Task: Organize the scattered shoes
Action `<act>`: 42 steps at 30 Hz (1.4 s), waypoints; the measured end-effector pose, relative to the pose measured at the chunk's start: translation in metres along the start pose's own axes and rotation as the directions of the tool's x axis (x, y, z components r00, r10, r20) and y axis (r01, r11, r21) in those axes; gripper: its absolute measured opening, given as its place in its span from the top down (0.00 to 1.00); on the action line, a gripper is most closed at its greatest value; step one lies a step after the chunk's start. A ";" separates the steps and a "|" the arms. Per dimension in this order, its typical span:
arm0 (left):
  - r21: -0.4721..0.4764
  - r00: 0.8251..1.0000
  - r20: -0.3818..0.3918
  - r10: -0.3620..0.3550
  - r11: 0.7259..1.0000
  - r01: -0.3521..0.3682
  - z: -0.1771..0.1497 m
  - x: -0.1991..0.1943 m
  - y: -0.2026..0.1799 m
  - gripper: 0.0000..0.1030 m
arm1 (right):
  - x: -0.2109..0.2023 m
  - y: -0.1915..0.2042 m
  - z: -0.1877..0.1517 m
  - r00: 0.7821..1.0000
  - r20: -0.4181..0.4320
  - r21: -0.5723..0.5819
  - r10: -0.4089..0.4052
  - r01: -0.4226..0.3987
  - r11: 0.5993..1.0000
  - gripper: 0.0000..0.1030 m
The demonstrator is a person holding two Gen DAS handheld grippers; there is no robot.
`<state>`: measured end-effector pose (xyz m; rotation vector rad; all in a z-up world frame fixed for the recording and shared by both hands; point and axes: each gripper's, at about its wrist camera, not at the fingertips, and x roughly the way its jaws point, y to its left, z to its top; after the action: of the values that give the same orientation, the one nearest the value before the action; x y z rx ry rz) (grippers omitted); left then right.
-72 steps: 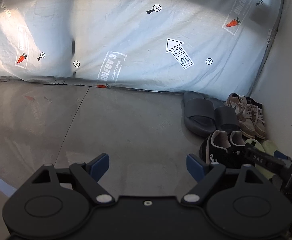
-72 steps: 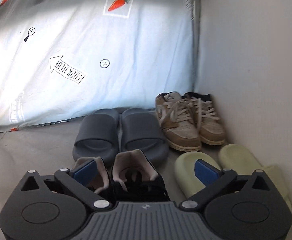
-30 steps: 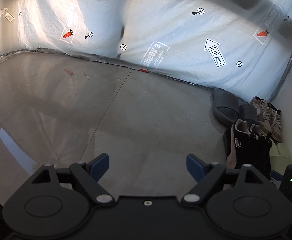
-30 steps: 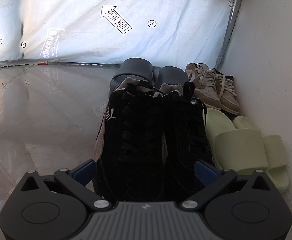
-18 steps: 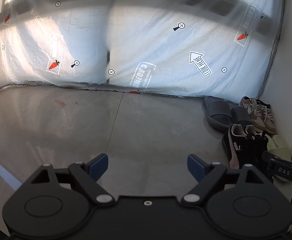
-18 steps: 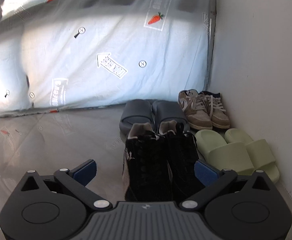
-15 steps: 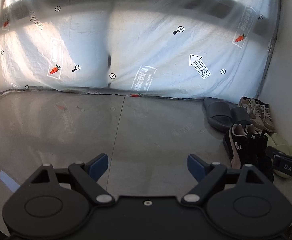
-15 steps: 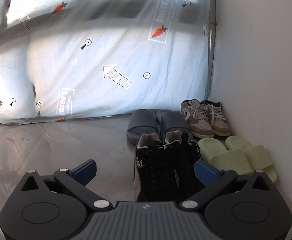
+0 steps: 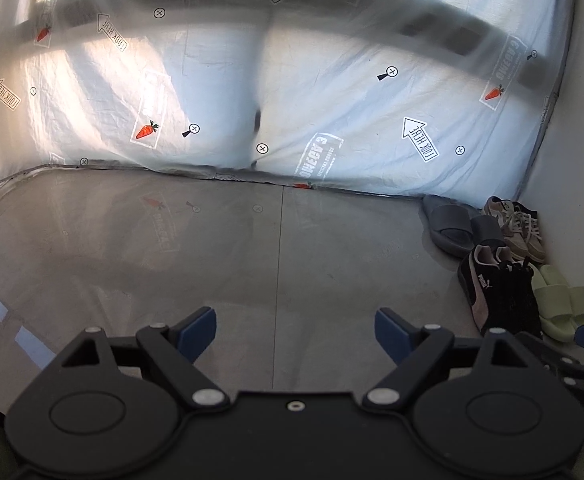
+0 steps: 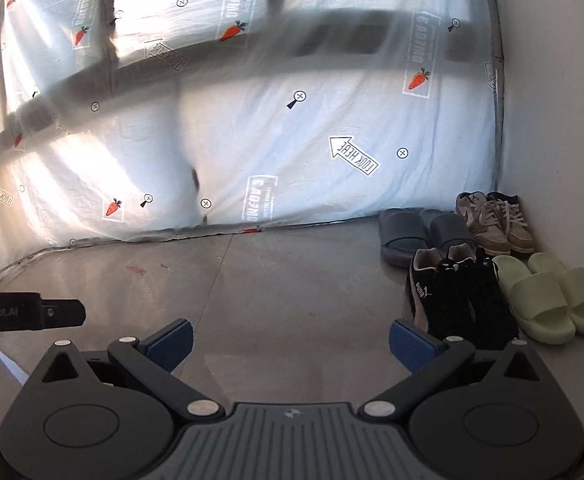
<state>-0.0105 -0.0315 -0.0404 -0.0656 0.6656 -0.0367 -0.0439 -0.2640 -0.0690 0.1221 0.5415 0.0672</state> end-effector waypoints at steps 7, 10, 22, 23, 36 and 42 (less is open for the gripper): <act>0.020 0.999 -0.028 0.034 0.999 -0.034 -0.010 -0.021 0.016 0.15 | -0.027 0.036 -0.007 0.999 -0.035 -0.044 -0.015 0.013 0.999 0.00; 0.030 0.999 -0.021 0.038 0.999 -0.037 -0.014 -0.029 0.020 0.15 | -0.034 0.045 -0.007 0.999 -0.035 -0.068 -0.016 0.013 0.998 0.00; 0.072 0.999 -0.026 0.042 0.997 -0.040 -0.025 -0.040 0.022 0.15 | -0.041 0.048 -0.017 0.997 -0.082 -0.012 -0.014 0.013 1.000 0.00; 0.074 0.999 -0.028 0.039 0.997 -0.037 -0.026 -0.041 0.022 0.15 | -0.042 0.049 -0.018 0.996 -0.082 -0.016 -0.014 0.013 1.000 0.00; 0.097 0.999 -0.039 0.018 0.995 -0.014 -0.030 -0.042 0.014 0.15 | -0.046 0.047 -0.021 0.994 -0.095 -0.016 -0.047 0.046 0.999 0.00; 0.099 0.999 -0.037 0.016 0.995 -0.012 -0.031 -0.042 0.012 0.15 | -0.047 0.046 -0.021 0.994 -0.097 -0.018 -0.049 0.047 0.999 0.00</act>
<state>-0.0625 -0.0190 -0.0394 0.0349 0.7013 -0.0577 -0.0964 -0.2208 -0.0573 0.0907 0.6412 0.0305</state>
